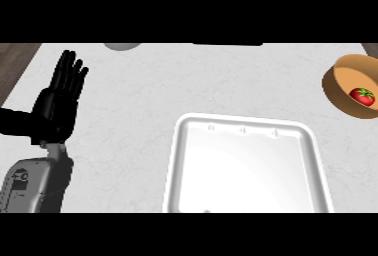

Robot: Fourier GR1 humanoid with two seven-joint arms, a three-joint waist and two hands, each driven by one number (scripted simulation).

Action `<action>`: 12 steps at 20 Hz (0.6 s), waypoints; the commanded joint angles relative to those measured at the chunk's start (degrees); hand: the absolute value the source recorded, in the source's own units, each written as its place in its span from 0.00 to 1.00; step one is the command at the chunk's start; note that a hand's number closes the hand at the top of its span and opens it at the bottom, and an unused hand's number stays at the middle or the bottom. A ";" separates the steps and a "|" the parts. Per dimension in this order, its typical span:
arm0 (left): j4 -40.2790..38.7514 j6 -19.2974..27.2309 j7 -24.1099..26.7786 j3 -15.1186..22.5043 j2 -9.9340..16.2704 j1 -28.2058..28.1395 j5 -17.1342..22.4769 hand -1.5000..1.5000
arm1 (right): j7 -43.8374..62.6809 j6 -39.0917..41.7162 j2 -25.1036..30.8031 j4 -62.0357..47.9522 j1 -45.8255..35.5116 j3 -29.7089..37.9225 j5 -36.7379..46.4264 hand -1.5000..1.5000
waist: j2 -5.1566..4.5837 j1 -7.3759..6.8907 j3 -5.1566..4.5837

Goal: Pick the tomato from the tray and place it in the pot

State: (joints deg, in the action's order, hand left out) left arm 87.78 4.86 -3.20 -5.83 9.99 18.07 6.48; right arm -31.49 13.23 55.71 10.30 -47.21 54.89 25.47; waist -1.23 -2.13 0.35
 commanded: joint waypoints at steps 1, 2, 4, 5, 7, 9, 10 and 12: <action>-0.33 0.14 2.37 0.66 -1.38 -1.77 -0.43 0.50 | -1.74 1.87 3.34 -0.04 3.19 2.19 -2.25 0.00 | -0.17 -0.17 0.09; -0.65 0.98 1.69 0.36 -1.21 -0.34 -0.81 0.50 | -0.99 3.09 4.34 -0.37 3.05 2.52 -2.61 0.00 | -0.26 -0.17 0.13; -0.36 0.54 1.09 1.01 -1.32 -0.11 -0.77 0.50 | -1.71 3.14 4.88 -0.53 4.81 3.06 -3.10 0.00 | -0.29 -0.23 0.17; -0.02 1.33 0.31 0.66 -1.12 0.43 -1.07 0.50 | -2.36 4.76 5.32 -0.92 6.04 3.59 -3.72 0.00 | -0.16 0.02 0.19; 1.18 -0.36 0.10 0.40 -0.49 -0.82 0.30 0.50 | -3.70 5.53 5.42 -1.10 7.39 4.57 -4.72 0.00 | -0.15 -0.34 0.26; -0.65 -0.10 1.62 1.20 -1.73 -1.05 -0.33 0.50 | -3.27 6.18 6.72 -0.92 8.50 4.06 -4.21 0.00 | -0.35 -0.11 0.25; 0.86 -0.48 0.32 0.24 -0.24 -0.33 0.23 0.50 | -5.64 6.92 6.12 -1.26 11.11 4.54 -4.56 0.00 | -0.27 0.04 0.39; 0.44 0.08 -0.17 0.18 -0.36 -0.32 -0.06 0.50 | -2.45 9.11 10.11 -1.05 9.76 4.95 -5.05 0.00 | -0.24 -0.16 0.34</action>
State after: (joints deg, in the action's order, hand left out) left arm 88.04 4.81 -2.69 -5.62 9.46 17.54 6.49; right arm -34.75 19.61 62.45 9.26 -38.78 59.20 21.09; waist -1.48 -2.25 0.65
